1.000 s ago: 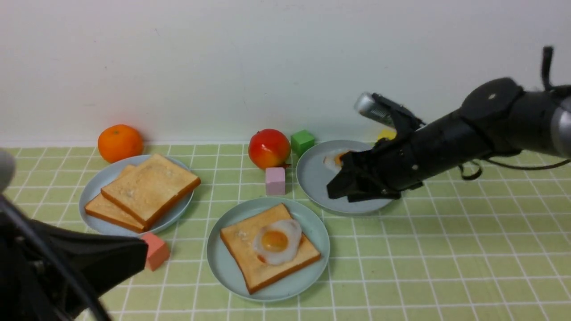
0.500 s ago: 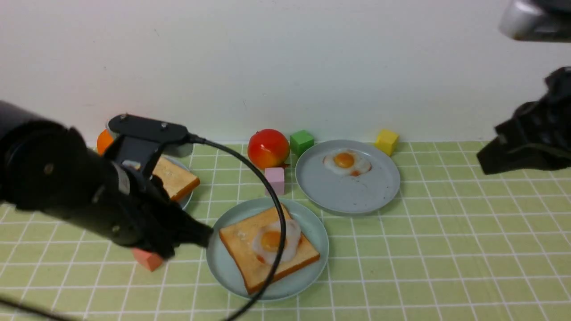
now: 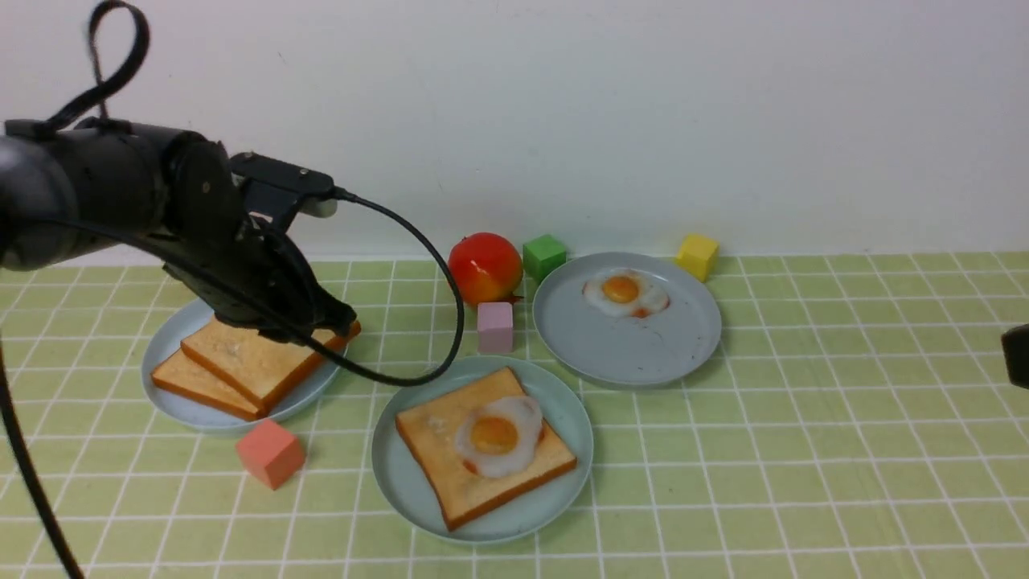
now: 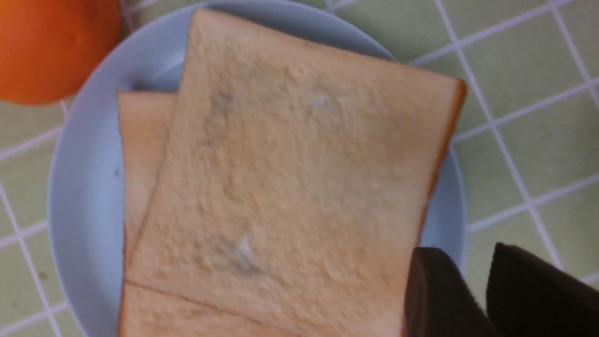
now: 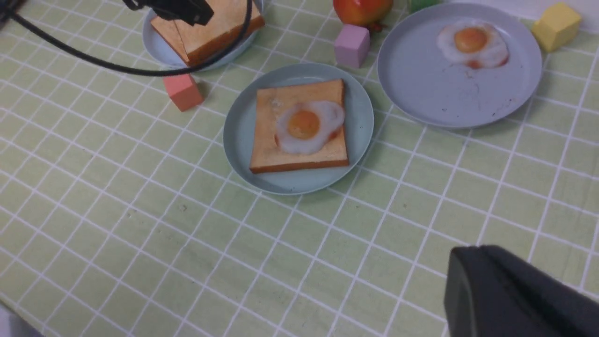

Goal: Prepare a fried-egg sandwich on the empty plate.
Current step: Use the left arm to grab a slice of bread

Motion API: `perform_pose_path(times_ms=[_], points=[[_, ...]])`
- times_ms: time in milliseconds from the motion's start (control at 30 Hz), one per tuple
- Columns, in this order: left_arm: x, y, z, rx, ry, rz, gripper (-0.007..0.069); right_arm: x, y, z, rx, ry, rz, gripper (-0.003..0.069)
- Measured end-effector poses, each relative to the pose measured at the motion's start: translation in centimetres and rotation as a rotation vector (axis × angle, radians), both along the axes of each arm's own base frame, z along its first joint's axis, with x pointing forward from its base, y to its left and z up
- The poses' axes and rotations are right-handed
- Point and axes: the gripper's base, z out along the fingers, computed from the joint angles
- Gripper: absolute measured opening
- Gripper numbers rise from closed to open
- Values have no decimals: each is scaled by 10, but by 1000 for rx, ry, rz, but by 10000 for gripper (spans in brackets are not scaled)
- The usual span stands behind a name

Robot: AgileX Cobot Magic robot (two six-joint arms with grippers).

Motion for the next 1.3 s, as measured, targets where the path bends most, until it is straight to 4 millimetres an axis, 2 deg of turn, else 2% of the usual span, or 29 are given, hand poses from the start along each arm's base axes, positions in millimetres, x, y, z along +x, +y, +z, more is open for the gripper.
perform_pose_path(times_ms=[33,67,100,200,400,567,667,800,1000,1067,1200,1267,1300], points=[[6,0,-5,23,-13,-18,269,0,0,0,1,-2,0,6],[7,0,-7,32,-18,-24,277,-1,0,0,1,-3,0,6],[13,1,-14,66,-38,-48,351,-1,0,0,0,-3,-1,7],[18,1,-27,98,-36,-71,439,-1,0,0,-1,-3,-1,10],[22,1,-50,115,7,-81,477,-1,0,0,-3,-3,-2,12],[25,1,-54,124,9,-88,479,-1,-1,0,-4,-3,-2,14],[26,1,-56,130,10,-92,444,-1,-1,0,-4,-3,-2,15],[26,1,-57,149,13,-103,304,-1,-1,-1,-24,-9,6,18],[25,2,-53,170,17,-112,289,-1,-2,-2,-45,-3,15,23],[23,3,-46,179,17,-112,231,-2,-2,-2,-47,2,18,25],[18,5,-24,182,-18,-104,66,-2,-2,-3,-49,7,20,27],[14,6,-7,173,-48,-91,50,-3,-2,-3,-52,12,22,29],[14,6,-7,173,-48,-91,50,-3,-2,-3,-51,12,22,29]])
